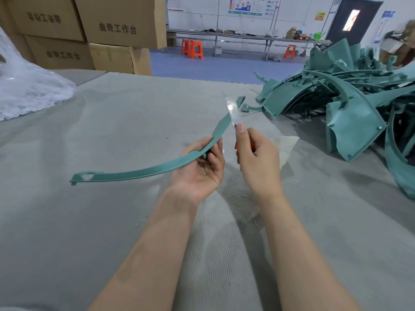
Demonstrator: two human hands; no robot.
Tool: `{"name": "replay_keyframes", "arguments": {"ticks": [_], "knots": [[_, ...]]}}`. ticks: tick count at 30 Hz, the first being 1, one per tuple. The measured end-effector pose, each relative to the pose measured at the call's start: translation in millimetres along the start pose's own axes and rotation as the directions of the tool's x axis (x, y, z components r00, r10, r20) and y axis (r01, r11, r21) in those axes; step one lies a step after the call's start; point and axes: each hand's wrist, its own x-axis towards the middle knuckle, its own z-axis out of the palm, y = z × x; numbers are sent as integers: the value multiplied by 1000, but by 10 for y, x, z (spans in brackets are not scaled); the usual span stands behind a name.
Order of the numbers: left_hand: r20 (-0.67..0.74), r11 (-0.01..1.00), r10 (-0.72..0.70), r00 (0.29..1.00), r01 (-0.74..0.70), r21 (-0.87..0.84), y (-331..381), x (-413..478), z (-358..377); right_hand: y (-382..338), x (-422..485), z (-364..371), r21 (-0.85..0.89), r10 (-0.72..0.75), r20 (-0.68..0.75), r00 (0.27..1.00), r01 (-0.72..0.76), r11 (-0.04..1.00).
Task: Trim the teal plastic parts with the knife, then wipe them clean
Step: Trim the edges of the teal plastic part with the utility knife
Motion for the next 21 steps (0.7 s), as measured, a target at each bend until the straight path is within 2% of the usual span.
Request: {"name": "replay_keyframes", "arguments": {"ticks": [8,12,17,21], "knots": [[-26,998,62,998,-63,-26,113,13,-49,-14,-64,101,-99,-74,151,986,89,991],[-17,994,107,994,-107,2,117,12,-45,-4,-71,104,-66,-49,150,987,59,996],[34,996,83,996,-83,-14,112,11,-56,-21,-73,101,-87,-43,102,994,52,995],[15,994,112,994,-112,-6,120,35,-75,-20,-91,111,-89,-47,123,991,59,994]]}}
